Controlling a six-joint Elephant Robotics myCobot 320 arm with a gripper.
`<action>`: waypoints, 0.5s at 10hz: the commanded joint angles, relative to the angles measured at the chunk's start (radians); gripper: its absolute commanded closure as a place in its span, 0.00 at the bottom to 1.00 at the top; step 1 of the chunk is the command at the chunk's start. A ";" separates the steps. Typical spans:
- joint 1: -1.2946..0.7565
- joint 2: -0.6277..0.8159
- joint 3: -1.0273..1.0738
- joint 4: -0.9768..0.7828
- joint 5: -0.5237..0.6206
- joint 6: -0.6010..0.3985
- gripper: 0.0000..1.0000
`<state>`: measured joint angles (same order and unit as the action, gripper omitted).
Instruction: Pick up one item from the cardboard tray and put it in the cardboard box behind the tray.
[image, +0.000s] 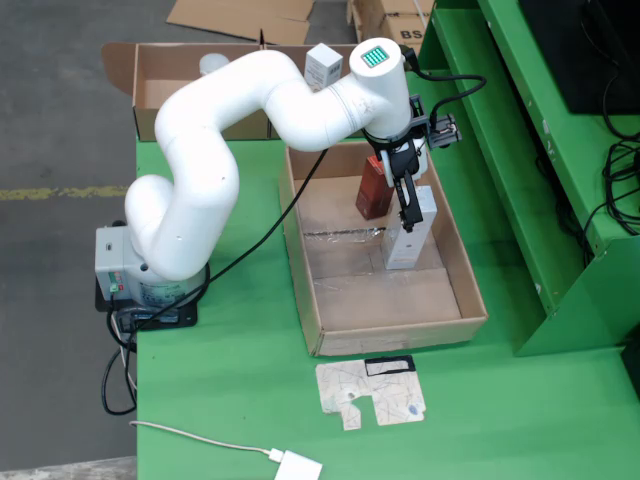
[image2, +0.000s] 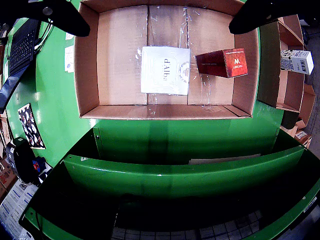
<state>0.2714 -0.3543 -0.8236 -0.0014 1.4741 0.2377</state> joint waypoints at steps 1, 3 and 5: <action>-0.006 0.020 0.030 0.009 -0.004 -0.005 0.00; -0.006 0.020 0.030 0.009 -0.004 -0.005 0.00; -0.016 -0.007 0.063 0.007 0.004 -0.020 0.00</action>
<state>0.2714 -0.3543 -0.8236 -0.0014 1.4741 0.2377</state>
